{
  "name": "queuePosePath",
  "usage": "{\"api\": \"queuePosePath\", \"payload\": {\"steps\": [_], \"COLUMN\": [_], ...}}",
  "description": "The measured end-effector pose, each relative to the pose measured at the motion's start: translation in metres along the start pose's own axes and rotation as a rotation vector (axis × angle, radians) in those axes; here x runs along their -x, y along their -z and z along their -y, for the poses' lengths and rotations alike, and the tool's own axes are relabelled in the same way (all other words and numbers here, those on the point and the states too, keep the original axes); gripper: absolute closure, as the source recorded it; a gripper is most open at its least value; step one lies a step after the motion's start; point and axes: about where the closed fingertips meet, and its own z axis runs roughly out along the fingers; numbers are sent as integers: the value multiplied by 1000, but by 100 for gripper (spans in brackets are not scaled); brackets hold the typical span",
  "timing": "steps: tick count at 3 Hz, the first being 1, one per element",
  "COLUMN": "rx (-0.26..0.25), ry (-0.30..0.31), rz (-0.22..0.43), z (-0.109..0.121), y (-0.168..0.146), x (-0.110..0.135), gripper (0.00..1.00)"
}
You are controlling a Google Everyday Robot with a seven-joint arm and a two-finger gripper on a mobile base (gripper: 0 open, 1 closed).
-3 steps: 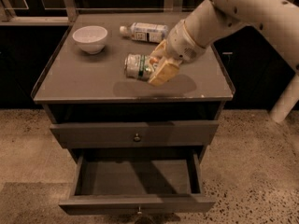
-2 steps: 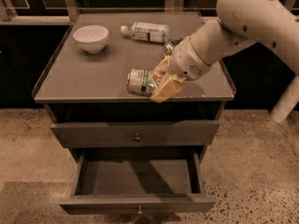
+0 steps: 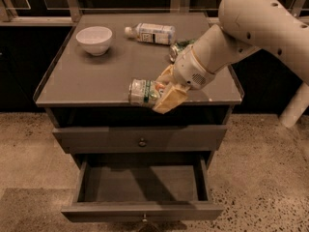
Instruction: Place 7up can into middle drawer
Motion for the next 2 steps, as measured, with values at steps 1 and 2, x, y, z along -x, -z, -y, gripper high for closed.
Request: {"api": "queuePosePath", "payload": {"steps": [1, 2], "rx": [17, -1], "ry": [-68, -198], "rz": [35, 78], "z": [-36, -75], "y": [-14, -35], "x": [-7, -44], "gripper": [100, 100]}}
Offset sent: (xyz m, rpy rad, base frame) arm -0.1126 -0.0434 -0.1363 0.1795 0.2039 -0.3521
